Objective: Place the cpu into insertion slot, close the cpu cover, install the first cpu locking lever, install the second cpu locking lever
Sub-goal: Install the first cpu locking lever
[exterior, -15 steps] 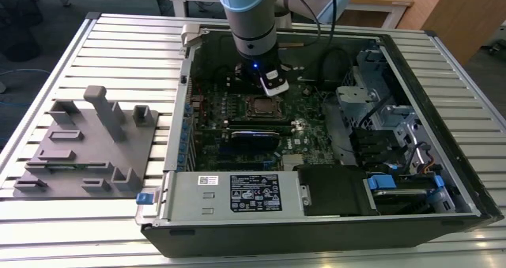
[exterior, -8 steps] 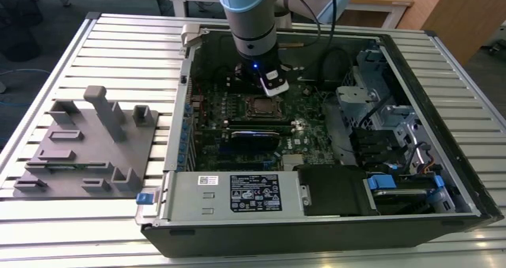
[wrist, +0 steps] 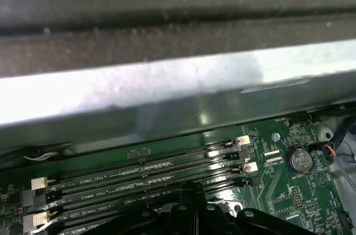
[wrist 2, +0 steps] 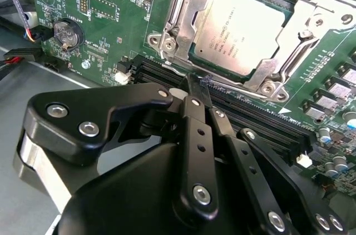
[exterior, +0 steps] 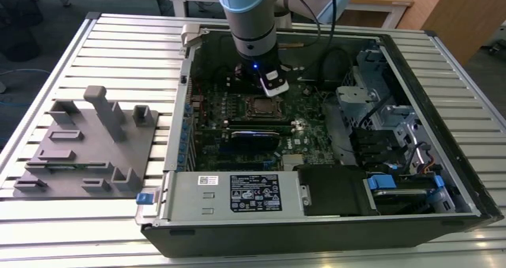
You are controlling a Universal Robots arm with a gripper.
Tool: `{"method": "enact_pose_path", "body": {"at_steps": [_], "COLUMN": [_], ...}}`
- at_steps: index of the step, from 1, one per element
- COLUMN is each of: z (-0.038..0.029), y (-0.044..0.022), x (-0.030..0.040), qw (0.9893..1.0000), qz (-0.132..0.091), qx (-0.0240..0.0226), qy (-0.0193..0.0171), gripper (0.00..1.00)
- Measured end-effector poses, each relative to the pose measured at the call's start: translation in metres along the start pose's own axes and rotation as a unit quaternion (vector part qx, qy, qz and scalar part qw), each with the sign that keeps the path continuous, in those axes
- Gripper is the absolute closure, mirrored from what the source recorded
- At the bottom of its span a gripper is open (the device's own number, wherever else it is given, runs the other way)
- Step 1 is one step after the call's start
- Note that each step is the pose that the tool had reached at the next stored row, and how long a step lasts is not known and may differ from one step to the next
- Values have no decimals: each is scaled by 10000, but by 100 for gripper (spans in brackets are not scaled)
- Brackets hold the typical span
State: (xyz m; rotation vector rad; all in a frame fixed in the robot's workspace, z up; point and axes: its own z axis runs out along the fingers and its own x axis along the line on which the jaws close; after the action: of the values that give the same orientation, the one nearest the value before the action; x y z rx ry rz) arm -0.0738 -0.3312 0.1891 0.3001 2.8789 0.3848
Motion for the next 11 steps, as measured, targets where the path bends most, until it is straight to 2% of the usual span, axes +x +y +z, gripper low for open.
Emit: {"method": "enact_pose_path", "body": {"at_steps": [11], "z": [3], "y": [-5], "x": [0], "qw": [10000], "qz": [-2], "qx": [-1], "qy": [-5], "gripper": [90]}}
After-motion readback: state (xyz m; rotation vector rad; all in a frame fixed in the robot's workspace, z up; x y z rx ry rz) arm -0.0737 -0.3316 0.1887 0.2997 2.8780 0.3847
